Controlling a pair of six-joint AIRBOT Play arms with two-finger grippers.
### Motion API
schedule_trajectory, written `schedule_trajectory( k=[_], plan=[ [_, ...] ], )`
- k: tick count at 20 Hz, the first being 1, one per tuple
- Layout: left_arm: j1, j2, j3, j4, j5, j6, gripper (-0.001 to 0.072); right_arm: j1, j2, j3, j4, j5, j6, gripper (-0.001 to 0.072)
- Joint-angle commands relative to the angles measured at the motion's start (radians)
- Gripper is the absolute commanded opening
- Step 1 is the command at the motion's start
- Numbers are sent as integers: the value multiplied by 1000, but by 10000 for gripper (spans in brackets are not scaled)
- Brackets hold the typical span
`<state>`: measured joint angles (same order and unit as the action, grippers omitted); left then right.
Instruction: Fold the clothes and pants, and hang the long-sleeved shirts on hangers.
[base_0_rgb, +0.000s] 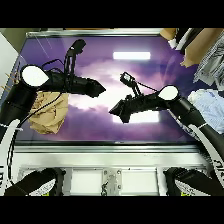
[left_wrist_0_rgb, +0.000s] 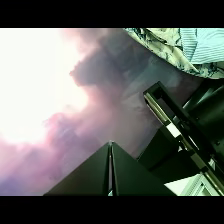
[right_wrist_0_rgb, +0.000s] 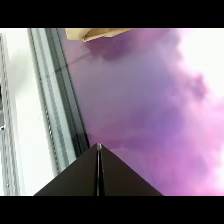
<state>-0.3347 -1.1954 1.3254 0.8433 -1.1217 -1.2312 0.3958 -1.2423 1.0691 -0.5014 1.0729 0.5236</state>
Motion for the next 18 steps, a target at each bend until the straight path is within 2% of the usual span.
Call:
schedule_trajectory(
  k=[1, 8, 11, 13, 15, 18],
  plan=[
    [0, -3, -2, -1, 0, 0, 12, 0, -3, -2, 5, 2, 1, 12],
    [0, -46, -1, -1, 4, 0, 12, 0, -15, -2, 8, 1, 0, 13],
    [-1, -94, -1, -7, 68, 0, 12, 0, -15, -2, 8, 1, 0, 13],
    [5, -122, -1, -5, 23, 1, 12, 0, -15, -2, 8, 1, 0, 13],
    [43, -131, 1, 3, -11, -1, 12, 0, -15, -2, 8, 0, 0, 13],
    [185, -93, 1, 11, -21, -15, 11, 0, -15, -2, 8, 1, 0, 13]
  ],
)
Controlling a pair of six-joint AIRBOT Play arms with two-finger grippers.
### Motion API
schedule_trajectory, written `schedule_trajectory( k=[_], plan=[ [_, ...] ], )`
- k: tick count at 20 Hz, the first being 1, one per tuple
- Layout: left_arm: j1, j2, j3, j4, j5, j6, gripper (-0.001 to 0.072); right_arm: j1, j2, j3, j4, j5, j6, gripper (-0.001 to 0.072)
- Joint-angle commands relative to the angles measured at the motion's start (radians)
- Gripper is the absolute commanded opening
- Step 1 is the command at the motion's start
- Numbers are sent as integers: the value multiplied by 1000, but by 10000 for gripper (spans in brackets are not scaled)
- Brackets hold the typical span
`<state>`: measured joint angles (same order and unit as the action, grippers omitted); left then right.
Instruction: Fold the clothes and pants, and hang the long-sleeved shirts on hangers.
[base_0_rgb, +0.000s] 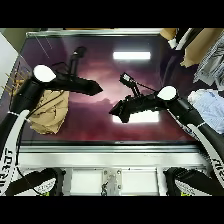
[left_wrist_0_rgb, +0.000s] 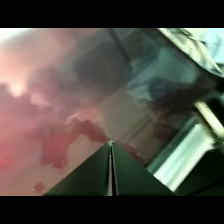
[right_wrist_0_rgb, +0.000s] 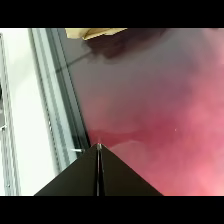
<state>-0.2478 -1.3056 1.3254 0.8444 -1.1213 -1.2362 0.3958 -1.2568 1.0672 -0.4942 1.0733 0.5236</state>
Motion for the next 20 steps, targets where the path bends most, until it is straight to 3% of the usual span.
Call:
schedule_trajectory(
  k=[1, 3, 4, 5, 6, 11, 19, 20],
  plan=[
    [153, 36, 1, 48, -31, -11, 12, 0, -1, 0, 0, 0, 0, 13],
    [260, 67, 1, 195, -86, -9, 16, 0, -1, 0, 0, 0, 0, 13],
    [303, 70, 1, 271, -116, -10, 247, 0, -1, 0, 0, 0, 0, 13],
    [346, 68, 0, 341, -140, -10, 642, 0, -1, 0, 1, 0, 0, 13],
    [386, 61, 0, 401, -156, -19, 691, 0, -1, 0, 0, 0, 0, 13],
    [491, -44, 0, 624, -164, -135, 691, 0, -1, 0, 0, 0, 0, 13],
    [500, -214, 0, 620, -182, -145, 690, 0, -1, 0, 0, 0, 0, 13],
    [497, -219, 0, 620, -182, -148, 657, 0, -1, 0, 0, 0, 0, 13]
  ],
)
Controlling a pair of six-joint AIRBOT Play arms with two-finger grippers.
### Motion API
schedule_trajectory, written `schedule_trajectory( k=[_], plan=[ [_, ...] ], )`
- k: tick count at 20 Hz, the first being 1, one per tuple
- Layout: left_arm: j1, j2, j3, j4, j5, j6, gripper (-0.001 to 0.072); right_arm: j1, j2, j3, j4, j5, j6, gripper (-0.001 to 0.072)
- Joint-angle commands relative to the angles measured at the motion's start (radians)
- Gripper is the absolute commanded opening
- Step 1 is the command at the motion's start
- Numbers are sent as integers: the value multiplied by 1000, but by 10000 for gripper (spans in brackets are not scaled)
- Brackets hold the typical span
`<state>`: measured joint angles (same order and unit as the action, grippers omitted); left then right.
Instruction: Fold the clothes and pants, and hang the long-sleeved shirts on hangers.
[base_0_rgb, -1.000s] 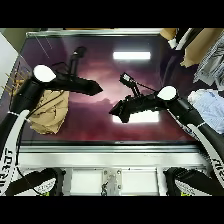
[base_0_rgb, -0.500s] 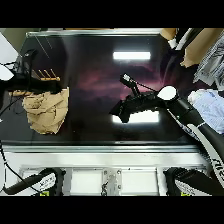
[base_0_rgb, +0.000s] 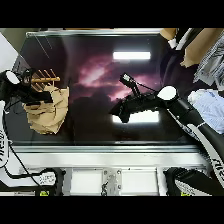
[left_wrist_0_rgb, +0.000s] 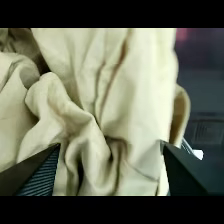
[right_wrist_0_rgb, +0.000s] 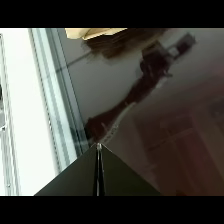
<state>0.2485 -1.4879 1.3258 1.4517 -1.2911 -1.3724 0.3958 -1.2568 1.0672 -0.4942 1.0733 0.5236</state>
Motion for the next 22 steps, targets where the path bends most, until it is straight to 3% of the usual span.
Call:
schedule_trajectory(
  k=[1, 2, 3, 4, 10, 15, 18, 22],
  plan=[
    [-4, -34, -8, 13, -11, -12, 460, 0, -1, 0, 0, 0, 0, 13],
    [-8, -28, -21, 11, -7, -12, 307, 0, -1, 0, 0, 0, 0, 13],
    [-17, -19, -40, 10, -6, -11, 100, 0, -1, 0, 0, 0, 0, 12],
    [-30, -6, -60, -1, -3, -2, 13, 0, -1, 0, 0, 0, 0, 13],
    [-174, 197, -4, -167, -19, 11, 12, 0, -1, 0, 65, 2, 1, 13],
    [-422, 345, 151, -195, 7, 2, 12, 0, 0, 0, 166, 105, 8, 13],
    [-579, 371, 208, -195, 46, -48, 12, -27, 11, 3, 104, 107, 18, 12],
    [-779, 307, 251, -195, 87, -87, 13, -182, 118, 3, -190, -57, 306, 12]
  ],
)
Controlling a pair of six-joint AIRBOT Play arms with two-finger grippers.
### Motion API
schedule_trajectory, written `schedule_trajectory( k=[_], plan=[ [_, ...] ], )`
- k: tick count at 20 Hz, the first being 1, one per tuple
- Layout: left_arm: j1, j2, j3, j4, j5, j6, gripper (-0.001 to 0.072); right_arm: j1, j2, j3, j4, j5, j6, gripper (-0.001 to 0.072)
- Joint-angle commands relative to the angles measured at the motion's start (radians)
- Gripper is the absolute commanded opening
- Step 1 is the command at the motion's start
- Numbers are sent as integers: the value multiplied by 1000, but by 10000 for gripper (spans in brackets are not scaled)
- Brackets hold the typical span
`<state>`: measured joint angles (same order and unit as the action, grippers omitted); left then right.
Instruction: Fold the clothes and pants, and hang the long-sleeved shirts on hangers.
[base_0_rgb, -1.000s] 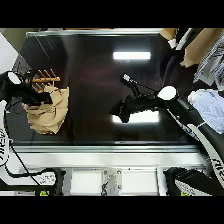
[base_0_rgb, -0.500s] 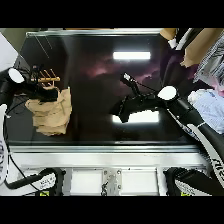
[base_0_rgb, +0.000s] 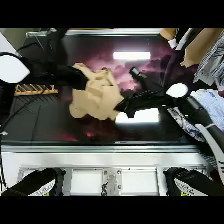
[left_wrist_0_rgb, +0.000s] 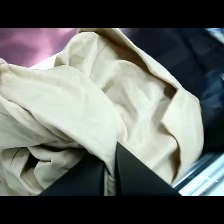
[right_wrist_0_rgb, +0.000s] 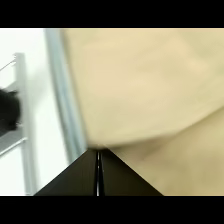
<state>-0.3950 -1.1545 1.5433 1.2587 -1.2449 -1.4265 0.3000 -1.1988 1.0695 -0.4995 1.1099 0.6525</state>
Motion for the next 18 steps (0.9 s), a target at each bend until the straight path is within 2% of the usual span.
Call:
schedule_trajectory(
  k=[1, 3, 4, 5, 6, 7, 8, 9, 10, 13, 18],
  plan=[
    [-184, -56, 33, -2, 73, -40, 12, -133, 94, 1, -247, -125, 236, 12],
    [-259, -130, 33, -2, 137, -48, 12, -214, 148, 1, -337, -169, 331, 12],
    [-281, -169, 33, 0, 166, -47, 47, -253, 170, 1, -375, -175, 374, 12],
    [-290, -207, 33, 6, 194, -48, 384, -286, 184, 1, -402, -174, 411, 12],
    [-280, -237, 33, 6, 209, -63, 605, -314, 194, 1, -425, -170, 443, 14],
    [-254, -257, 33, 6, 207, -95, 605, -345, 200, 1, -431, -156, 459, 59],
    [-214, -270, 32, 6, 192, -128, 606, -372, 200, 1, -431, -130, 464, 305],
    [-163, -277, 32, 4, 158, -157, 621, -389, 198, 0, -432, -100, 463, 587],
    [-110, -273, 22, 2, 130, -173, 621, -401, 196, -2, -433, -71, 463, 658],
    [51, -206, -123, -5, 105, -193, 621, -406, 186, -24, -443, -47, 463, 658],
    [310, -39, -551, -5, 120, -241, 621, -403, 137, -97, -439, -47, 516, 657]
  ],
)
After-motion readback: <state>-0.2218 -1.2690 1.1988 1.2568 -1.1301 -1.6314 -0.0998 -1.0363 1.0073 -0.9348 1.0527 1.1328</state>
